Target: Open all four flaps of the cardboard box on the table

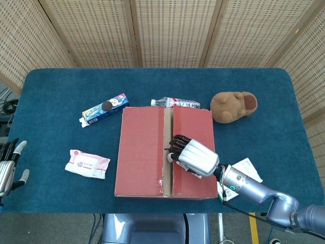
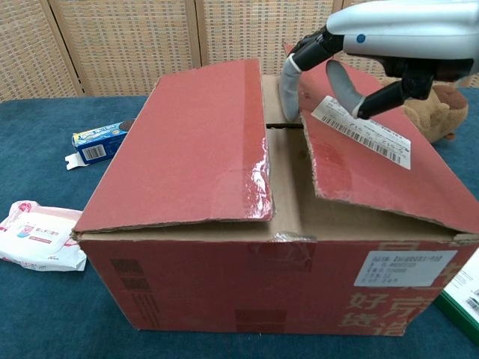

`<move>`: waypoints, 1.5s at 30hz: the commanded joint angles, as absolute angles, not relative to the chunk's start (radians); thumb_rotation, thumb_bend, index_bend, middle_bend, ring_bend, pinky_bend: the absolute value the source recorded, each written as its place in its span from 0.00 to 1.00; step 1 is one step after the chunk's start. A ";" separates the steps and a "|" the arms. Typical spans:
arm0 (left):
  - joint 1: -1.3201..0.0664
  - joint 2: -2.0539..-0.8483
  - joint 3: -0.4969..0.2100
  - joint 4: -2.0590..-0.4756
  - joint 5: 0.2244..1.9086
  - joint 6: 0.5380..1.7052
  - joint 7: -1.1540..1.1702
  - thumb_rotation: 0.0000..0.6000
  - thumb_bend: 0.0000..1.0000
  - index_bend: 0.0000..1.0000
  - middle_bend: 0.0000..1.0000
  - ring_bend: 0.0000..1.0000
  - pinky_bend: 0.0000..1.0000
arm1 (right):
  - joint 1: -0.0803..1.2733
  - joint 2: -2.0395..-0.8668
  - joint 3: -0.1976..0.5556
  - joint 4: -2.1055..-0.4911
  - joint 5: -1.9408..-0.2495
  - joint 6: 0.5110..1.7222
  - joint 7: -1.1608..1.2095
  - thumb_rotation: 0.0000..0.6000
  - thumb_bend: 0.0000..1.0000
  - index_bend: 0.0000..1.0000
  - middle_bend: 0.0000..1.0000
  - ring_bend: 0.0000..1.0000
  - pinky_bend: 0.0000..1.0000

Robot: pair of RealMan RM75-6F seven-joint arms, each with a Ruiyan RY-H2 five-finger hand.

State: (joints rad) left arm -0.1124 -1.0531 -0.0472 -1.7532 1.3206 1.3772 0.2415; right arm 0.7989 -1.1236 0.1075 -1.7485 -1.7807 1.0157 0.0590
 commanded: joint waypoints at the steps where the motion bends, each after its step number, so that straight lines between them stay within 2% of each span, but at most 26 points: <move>1: -0.113 -1.048 -0.044 -1.751 1.325 1.373 0.231 1.00 0.43 0.07 0.00 0.00 0.00 | 0.797 -1.099 0.110 -1.753 -1.785 1.029 0.052 1.00 1.00 0.42 0.55 0.26 0.18; 30: -0.125 -1.045 -0.041 -1.748 1.350 1.369 0.208 1.00 0.43 0.07 0.00 0.00 0.00 | 0.768 -0.841 0.148 -1.840 -1.744 1.070 0.059 1.00 1.00 0.42 0.56 0.28 0.18; 45: -0.128 -1.049 -0.046 -1.751 1.349 1.378 0.222 1.00 0.43 0.07 0.00 0.00 0.00 | 0.720 -0.744 0.147 -1.811 -1.734 1.101 0.084 1.00 1.00 0.42 0.56 0.28 0.18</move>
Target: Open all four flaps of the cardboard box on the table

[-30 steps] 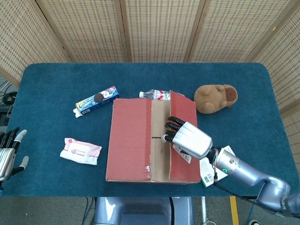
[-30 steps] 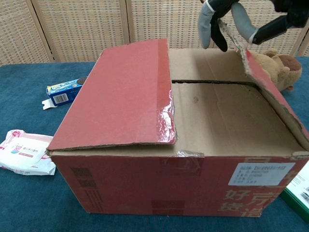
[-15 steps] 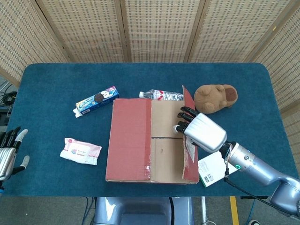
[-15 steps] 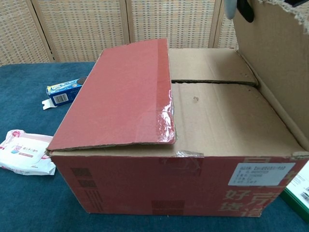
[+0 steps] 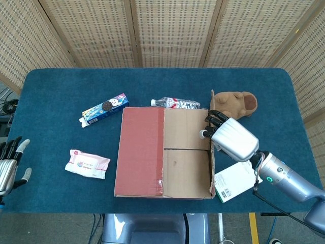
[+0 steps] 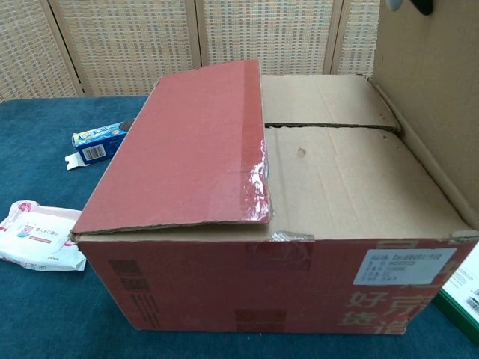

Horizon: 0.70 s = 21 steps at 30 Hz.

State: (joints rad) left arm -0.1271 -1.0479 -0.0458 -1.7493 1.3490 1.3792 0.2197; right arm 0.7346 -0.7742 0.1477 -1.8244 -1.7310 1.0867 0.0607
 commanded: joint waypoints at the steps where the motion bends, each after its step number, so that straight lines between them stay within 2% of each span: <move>1: -0.129 -1.049 -0.046 -1.751 1.350 1.378 0.222 1.00 0.43 0.07 0.00 0.00 0.00 | 0.718 -0.738 0.147 -1.809 -1.734 1.104 0.089 1.00 1.00 0.42 0.56 0.28 0.18; 21: -0.138 -1.050 -0.048 -1.764 1.349 1.375 0.241 1.00 0.43 0.07 0.00 0.00 0.00 | 0.674 -0.700 0.144 -1.761 -1.749 1.133 0.111 1.00 1.00 0.42 0.54 0.28 0.18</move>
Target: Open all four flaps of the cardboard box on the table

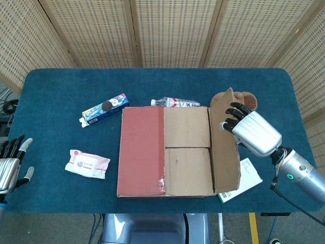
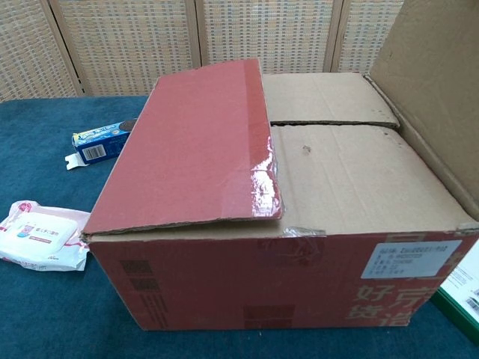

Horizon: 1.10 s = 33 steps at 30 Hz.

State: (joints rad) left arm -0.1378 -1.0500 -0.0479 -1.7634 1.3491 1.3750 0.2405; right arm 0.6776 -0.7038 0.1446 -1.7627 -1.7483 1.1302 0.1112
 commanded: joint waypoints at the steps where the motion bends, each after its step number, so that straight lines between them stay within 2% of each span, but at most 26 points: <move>1: -0.138 -1.050 -0.048 -1.763 1.349 1.375 0.241 1.00 0.43 0.07 0.00 0.00 0.00 | 0.672 -0.698 0.143 -1.761 -1.749 1.134 0.112 1.00 1.00 0.42 0.53 0.28 0.18; 16: -0.152 -1.033 -0.051 -1.747 1.382 1.375 0.233 1.00 0.43 0.07 0.00 0.00 0.00 | 0.632 -0.697 0.135 -1.721 -1.723 1.148 0.112 1.00 1.00 0.42 0.44 0.25 0.18; 28: -0.258 -0.923 -0.066 -1.777 1.520 1.284 0.169 1.00 0.45 0.07 0.00 0.00 0.00 | 0.566 -0.746 0.110 -1.762 -1.611 1.130 0.059 1.00 1.00 0.15 0.16 0.05 0.18; 33: -0.318 -0.879 -0.082 -1.787 1.569 1.232 0.123 1.00 0.53 0.07 0.00 0.00 0.00 | 0.533 -0.769 0.109 -1.797 -1.544 1.140 0.024 1.00 1.00 0.06 0.08 0.00 0.17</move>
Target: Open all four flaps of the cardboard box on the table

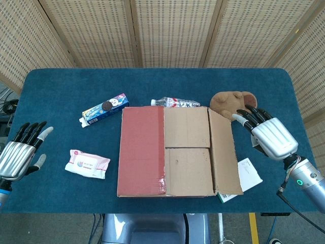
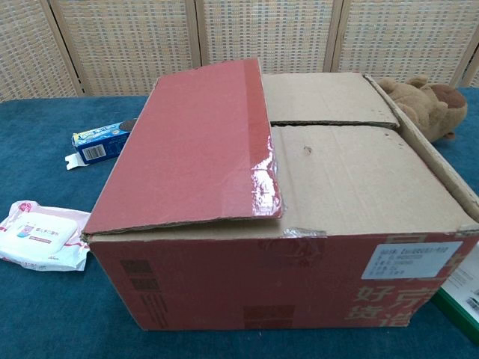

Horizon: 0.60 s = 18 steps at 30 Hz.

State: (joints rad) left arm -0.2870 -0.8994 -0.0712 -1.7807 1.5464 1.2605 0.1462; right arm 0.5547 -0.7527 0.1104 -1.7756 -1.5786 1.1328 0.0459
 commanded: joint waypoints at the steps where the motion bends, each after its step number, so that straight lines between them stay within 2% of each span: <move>1: -0.336 -0.869 -0.086 -1.788 1.581 1.214 0.110 1.00 0.57 0.07 0.00 0.00 0.00 | 0.521 -0.779 0.108 -1.805 -1.525 1.149 0.014 1.00 1.00 0.05 0.07 0.00 0.17; 7: -0.433 -0.826 -0.106 -1.795 1.643 1.123 0.043 1.00 0.84 0.07 0.00 0.00 0.00 | 0.477 -0.819 0.104 -1.820 -1.464 1.187 -0.062 1.00 1.00 0.01 0.04 0.00 0.14; 11: -0.511 -0.805 -0.121 -1.795 1.690 1.051 -0.021 1.00 0.97 0.07 0.00 0.00 0.00 | 0.453 -0.843 0.097 -1.832 -1.439 1.204 -0.105 1.00 1.00 0.00 0.02 0.00 0.13; 18: -0.675 -0.793 -0.147 -1.800 1.753 0.895 -0.141 1.00 1.00 0.07 0.00 0.00 0.00 | 0.416 -0.877 0.079 -1.832 -1.424 1.225 -0.127 1.00 1.00 0.00 0.02 0.00 0.12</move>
State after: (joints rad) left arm -0.6163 -0.7996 -0.1338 -1.7972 1.7247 0.9535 -0.0920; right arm 0.4200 -0.8739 0.0817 -1.8330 -1.4259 1.2226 -0.1255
